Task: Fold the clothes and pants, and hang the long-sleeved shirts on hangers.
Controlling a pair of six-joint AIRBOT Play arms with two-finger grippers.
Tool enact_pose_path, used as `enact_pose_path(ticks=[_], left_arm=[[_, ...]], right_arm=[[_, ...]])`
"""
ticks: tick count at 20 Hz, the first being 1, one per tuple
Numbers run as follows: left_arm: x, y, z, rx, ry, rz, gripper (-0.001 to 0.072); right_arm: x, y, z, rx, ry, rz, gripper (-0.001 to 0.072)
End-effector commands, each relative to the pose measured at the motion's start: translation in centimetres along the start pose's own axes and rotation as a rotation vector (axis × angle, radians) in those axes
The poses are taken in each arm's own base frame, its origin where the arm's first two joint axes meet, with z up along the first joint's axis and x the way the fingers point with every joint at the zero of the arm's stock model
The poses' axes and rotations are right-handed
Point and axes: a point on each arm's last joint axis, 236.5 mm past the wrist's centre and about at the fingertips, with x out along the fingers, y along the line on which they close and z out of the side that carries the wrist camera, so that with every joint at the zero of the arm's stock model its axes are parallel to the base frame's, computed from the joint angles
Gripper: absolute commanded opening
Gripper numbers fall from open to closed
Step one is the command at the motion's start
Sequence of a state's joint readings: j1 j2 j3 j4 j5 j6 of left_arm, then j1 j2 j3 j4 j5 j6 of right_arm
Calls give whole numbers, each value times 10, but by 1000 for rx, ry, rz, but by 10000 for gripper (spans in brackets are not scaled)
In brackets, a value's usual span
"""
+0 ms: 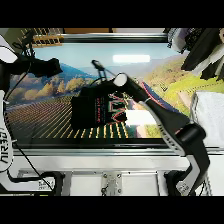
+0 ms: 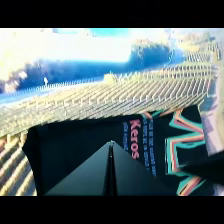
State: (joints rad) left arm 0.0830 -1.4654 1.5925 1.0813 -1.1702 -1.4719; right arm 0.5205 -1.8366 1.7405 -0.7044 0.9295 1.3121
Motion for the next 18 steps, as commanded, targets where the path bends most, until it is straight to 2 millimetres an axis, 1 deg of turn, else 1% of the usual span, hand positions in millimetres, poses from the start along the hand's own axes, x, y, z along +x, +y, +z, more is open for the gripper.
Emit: enact_pose_path(ticks=[1,2,3,4,5,6,7,9,10,11,14,16,17,18], left_arm=[[9,-11,-52,11,54,-7,7],[14,-15,-68,21,82,-12,7],[19,-21,-82,35,103,-20,7],[23,-27,-93,57,118,-27,8],[26,-32,-100,71,125,-32,8],[29,-36,-105,78,128,-36,8],[32,-40,-109,86,130,-40,8],[37,-45,-115,97,141,-47,7],[37,-46,-116,100,143,-48,8],[37,-47,-114,99,137,-51,8],[37,-48,-112,94,127,-52,7],[37,-47,-112,93,127,-52,8],[37,-47,-112,93,128,-52,8],[37,-47,-112,93,130,-52,7]], right_arm=[[-102,-129,-35,137,80,-342,578],[-126,-161,-51,220,93,-408,587],[-143,-188,-65,317,96,-430,590],[-151,-204,-75,406,85,-414,638],[-152,-214,-80,476,70,-382,712],[-147,-220,-84,521,66,-344,712],[-138,-223,-88,547,73,-308,712],[-110,-218,-93,559,96,-230,712],[-92,-211,-95,560,104,-183,712],[-76,-202,-96,557,109,-140,712],[-28,-167,-96,534,111,-22,710],[-7,-150,-97,515,105,3,706],[0,-146,-96,499,94,-5,703],[5,-143,-95,480,88,-10,591]])
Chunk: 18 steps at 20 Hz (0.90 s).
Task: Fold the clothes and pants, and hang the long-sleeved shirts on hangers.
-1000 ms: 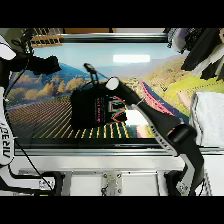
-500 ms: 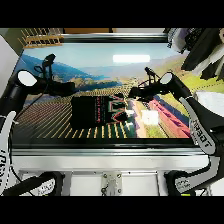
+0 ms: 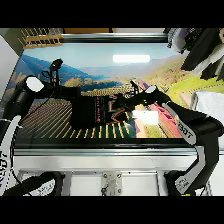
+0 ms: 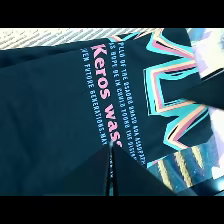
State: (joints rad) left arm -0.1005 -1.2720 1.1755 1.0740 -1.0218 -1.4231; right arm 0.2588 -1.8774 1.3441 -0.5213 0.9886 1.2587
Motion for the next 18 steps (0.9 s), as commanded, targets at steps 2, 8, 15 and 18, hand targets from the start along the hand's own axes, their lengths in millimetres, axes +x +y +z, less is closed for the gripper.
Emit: enact_pose_path(ticks=[2,8,15,18], left_arm=[[0,-1,-1,-2,1,-3,7],[0,-2,-5,-6,18,-5,8],[0,-2,-5,-25,18,-6,8],[0,-2,-5,-25,19,-6,8]], right_arm=[[25,26,-5,-99,-13,46,27],[-118,1,54,-226,-150,-191,13],[-411,-81,84,-27,-661,-462,14],[-497,-118,61,124,-832,-509,14]])
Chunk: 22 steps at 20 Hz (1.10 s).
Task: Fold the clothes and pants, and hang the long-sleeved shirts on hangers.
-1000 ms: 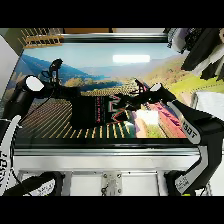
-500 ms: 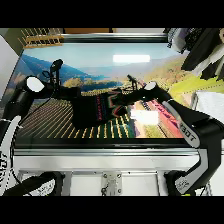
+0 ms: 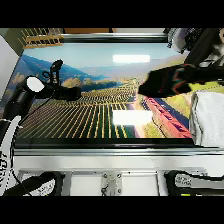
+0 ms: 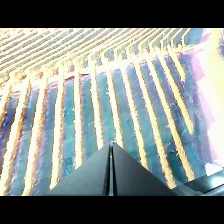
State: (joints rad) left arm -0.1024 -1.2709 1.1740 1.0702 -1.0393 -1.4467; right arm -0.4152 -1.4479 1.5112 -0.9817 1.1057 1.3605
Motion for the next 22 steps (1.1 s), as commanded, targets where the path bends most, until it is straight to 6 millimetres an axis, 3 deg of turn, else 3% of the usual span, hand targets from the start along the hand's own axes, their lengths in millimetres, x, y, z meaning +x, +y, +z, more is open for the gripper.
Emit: enact_pose_path(ticks=[1,5,9,11,14,18,22], left_arm=[[0,0,0,-1,1,0,8],[0,0,0,-8,1,0,8],[0,0,-1,-8,2,0,8],[0,0,-1,-8,3,0,7],[0,0,-3,-8,11,-1,8],[0,0,-3,-7,14,-1,8],[0,-1,-4,-7,16,-1,8]], right_arm=[[-78,-82,31,166,-169,-129,13],[-129,-106,55,268,-330,-112,13],[-184,-107,81,247,-515,-170,13],[-208,-112,82,248,-568,-236,13],[-227,-134,59,260,-520,-403,13],[-214,-152,3,274,-283,-503,13],[-211,-189,-62,349,-62,-665,13]])
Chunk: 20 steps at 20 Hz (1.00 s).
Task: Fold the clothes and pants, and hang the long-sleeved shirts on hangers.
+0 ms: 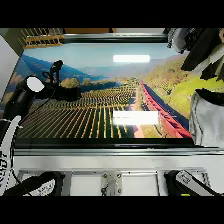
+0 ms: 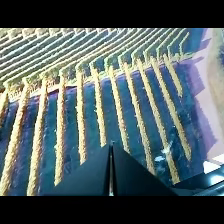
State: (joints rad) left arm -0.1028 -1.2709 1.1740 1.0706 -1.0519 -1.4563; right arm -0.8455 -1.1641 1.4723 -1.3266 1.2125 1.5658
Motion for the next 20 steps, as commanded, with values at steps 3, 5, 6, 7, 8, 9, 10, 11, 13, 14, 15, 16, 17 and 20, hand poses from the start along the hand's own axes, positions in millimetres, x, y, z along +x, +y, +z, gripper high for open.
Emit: enact_pose_path(ticks=[3,5,6,7,8,9,10,11,13,14,15,16,17,20], left_arm=[[0,0,-1,2,5,0,8],[0,0,-2,2,9,0,8],[0,0,-4,2,15,-1,8],[0,0,-5,2,21,-1,8],[0,0,-5,3,23,-1,8],[0,0,-5,3,22,-1,8],[0,0,-5,3,22,-1,8],[0,0,-5,2,22,-1,8],[0,0,-5,2,22,-2,8],[0,-1,-5,2,22,-2,8],[0,-1,-5,2,22,-3,8],[0,-1,-5,2,22,-3,8],[0,-1,-5,2,22,-3,8],[0,0,-5,2,19,-1,8]], right_arm=[[19,-66,-75,-23,255,-242,17],[28,-73,-95,-24,311,-257,28],[29,-78,-101,-28,332,-273,28],[28,-83,-106,-33,349,-290,65],[26,-89,-108,-40,361,-315,334],[24,-93,-107,-47,360,-334,657],[22,-93,-104,-49,350,-336,709],[21,-87,-96,-53,315,-317,709],[19,-47,-71,-132,185,-187,709],[12,1,-53,-171,75,-50,709],[4,42,-48,-188,23,65,709],[-7,88,-51,-229,-5,193,709],[-17,130,-62,-295,-4,304,709],[-32,215,-113,-473,63,488,709]])
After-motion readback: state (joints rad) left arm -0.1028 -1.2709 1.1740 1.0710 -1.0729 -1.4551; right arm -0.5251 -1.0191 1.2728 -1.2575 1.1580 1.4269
